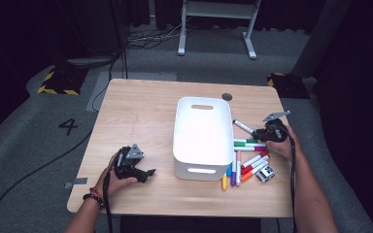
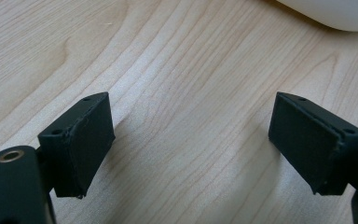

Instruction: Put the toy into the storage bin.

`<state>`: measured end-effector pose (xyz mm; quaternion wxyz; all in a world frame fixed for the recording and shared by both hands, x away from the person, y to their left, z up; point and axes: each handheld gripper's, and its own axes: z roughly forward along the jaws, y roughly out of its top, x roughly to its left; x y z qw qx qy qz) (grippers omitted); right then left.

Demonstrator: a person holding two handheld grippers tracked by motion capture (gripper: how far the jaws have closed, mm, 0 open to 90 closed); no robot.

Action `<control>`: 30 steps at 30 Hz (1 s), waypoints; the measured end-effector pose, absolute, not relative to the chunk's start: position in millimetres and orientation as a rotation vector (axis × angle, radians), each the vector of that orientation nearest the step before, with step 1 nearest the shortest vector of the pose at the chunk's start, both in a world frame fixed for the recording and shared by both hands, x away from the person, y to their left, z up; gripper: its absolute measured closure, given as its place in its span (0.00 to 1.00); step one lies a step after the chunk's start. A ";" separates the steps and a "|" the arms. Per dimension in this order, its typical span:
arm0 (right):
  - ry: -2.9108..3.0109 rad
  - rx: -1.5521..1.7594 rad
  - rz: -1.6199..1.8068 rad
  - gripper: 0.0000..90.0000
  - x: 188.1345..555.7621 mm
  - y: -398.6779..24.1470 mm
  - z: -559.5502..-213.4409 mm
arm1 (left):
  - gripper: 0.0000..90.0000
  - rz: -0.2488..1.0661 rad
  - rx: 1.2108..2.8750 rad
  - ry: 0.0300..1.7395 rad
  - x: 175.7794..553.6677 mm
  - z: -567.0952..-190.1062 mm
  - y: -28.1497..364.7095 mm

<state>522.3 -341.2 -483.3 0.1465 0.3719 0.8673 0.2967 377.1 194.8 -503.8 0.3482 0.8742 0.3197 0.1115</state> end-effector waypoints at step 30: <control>2.351 1.147 1.069 0.83 500.2 -364.1 -456.6 | 0.16 0.297 2.269 0.827 377.3 -503.7 195.0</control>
